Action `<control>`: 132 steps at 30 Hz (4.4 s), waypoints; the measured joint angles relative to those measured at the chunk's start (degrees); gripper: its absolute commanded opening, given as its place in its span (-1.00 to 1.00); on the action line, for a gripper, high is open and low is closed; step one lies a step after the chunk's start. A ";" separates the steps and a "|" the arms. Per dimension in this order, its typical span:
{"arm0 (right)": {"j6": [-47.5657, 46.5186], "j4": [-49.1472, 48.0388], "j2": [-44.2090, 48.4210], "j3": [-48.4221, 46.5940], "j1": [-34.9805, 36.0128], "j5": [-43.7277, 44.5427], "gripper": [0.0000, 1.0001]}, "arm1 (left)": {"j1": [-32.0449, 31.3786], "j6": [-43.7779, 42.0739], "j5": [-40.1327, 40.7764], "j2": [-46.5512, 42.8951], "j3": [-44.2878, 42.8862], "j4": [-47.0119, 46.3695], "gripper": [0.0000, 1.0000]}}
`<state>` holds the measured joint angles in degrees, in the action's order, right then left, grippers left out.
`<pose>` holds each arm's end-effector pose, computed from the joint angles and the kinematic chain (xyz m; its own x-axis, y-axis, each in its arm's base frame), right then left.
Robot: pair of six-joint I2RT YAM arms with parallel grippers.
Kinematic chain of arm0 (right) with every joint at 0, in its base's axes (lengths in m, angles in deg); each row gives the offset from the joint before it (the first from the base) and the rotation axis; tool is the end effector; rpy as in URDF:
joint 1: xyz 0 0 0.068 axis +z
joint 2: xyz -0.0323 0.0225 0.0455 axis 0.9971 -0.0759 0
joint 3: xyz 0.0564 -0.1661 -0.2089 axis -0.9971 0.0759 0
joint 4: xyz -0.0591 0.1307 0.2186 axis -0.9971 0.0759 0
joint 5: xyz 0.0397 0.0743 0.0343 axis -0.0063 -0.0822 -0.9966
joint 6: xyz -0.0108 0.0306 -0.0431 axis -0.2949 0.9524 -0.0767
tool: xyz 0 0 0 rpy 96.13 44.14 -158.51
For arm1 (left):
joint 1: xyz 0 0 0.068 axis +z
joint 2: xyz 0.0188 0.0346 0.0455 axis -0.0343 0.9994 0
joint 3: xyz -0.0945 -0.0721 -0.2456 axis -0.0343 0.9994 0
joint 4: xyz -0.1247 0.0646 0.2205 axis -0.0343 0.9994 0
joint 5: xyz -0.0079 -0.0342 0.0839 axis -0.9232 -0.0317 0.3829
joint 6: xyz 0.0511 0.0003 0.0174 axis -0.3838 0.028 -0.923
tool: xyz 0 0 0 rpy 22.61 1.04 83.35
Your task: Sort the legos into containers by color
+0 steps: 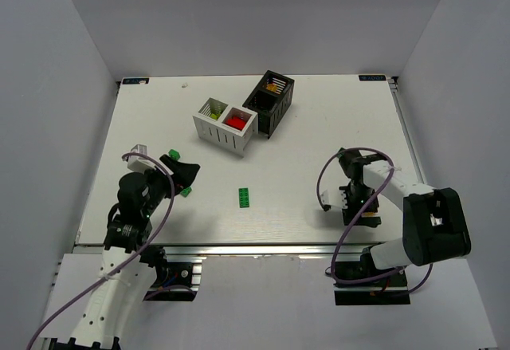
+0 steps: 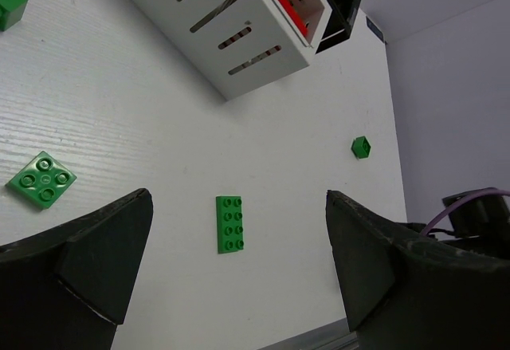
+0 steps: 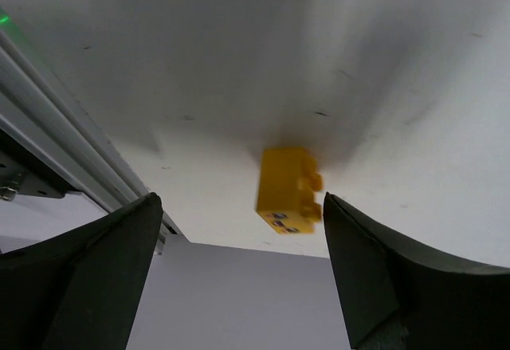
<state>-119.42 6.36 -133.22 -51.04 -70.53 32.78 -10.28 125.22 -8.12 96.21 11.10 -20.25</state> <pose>0.2004 0.0469 0.1704 0.0160 -0.9789 0.2036 -0.9999 -0.0151 0.0063 0.1337 -0.0260 0.2511 -0.4552 -0.6185 -0.6406 -0.0027 0.7203 -0.6936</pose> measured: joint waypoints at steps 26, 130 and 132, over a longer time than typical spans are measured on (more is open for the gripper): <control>3.65 -5.68 -7.21 -19.69 -0.85 -10.86 -1.00 | 0.00 -0.02 1.70 -3.54 -0.63 4.87 0.96; 44.87 -36.33 1.38 -28.26 -7.54 -53.31 -0.74 | 0.09 6.05 34.49 64.32 -28.94 25.99 0.40; 45.13 -36.37 1.49 -28.22 -8.11 -53.46 -0.74 | 0.09 5.99 34.64 64.83 -28.37 24.90 0.22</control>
<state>-74.28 -30.01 -131.74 -79.26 -78.64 -20.68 -10.19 131.21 26.52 161.04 -17.27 4.64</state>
